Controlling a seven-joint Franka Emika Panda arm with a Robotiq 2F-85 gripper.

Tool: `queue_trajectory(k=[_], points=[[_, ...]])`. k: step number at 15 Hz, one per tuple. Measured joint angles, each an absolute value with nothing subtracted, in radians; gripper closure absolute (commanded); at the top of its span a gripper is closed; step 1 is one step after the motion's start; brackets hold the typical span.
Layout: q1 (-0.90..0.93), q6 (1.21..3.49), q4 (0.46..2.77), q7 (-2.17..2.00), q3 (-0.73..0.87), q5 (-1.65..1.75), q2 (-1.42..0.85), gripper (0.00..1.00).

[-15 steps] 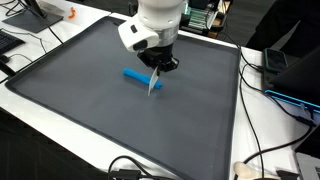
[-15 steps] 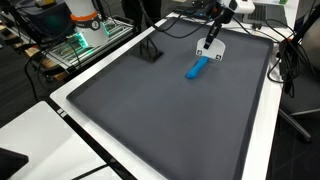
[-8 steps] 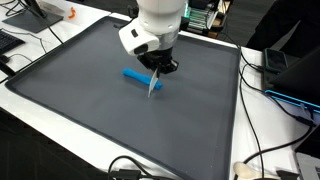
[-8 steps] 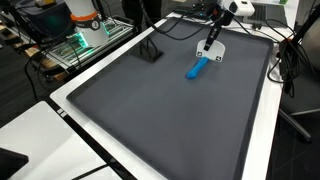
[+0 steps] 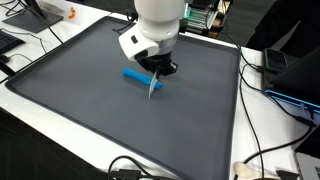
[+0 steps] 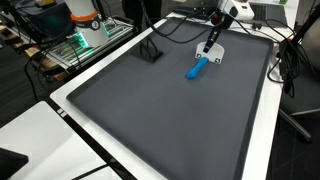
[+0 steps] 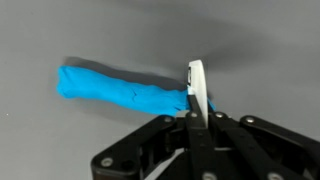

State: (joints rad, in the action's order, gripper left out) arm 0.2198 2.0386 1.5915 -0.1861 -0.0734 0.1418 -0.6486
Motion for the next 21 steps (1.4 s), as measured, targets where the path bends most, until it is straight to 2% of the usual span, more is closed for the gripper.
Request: queue_trajectory(k=[21], points=[[0.202, 2.015, 1.652, -0.165, -0.074, 0.121, -0.612, 0.99]])
